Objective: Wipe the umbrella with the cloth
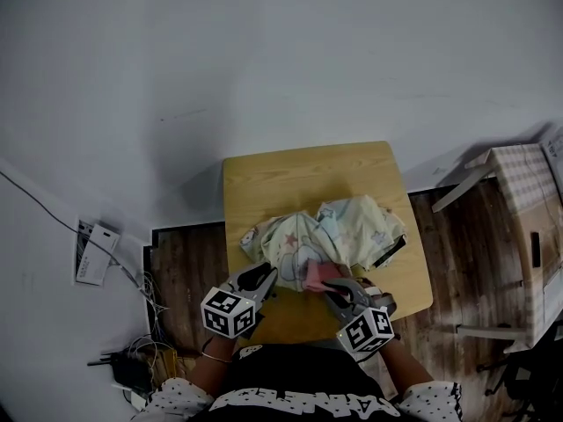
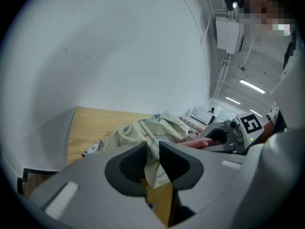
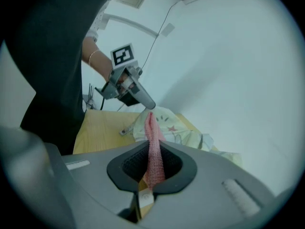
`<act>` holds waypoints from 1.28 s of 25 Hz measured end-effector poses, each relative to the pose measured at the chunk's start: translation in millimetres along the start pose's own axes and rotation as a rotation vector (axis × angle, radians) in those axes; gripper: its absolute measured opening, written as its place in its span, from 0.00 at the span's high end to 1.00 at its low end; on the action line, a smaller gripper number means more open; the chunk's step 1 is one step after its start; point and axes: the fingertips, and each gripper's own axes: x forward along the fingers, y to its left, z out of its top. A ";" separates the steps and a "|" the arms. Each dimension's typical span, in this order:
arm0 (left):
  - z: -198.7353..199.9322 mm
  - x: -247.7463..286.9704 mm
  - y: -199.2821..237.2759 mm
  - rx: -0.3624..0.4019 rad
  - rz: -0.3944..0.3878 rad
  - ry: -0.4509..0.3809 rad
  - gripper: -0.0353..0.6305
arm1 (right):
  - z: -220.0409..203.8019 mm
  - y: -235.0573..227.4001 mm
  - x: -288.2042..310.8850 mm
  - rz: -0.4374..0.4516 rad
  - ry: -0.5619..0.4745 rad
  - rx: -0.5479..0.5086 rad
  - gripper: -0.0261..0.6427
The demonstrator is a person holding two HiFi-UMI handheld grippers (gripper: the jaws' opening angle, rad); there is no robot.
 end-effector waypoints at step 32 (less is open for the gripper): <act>-52.5 100.5 -126.2 0.481 -0.048 0.177 0.53 | -44.9 -100.0 -121.3 -0.433 -0.220 0.419 0.91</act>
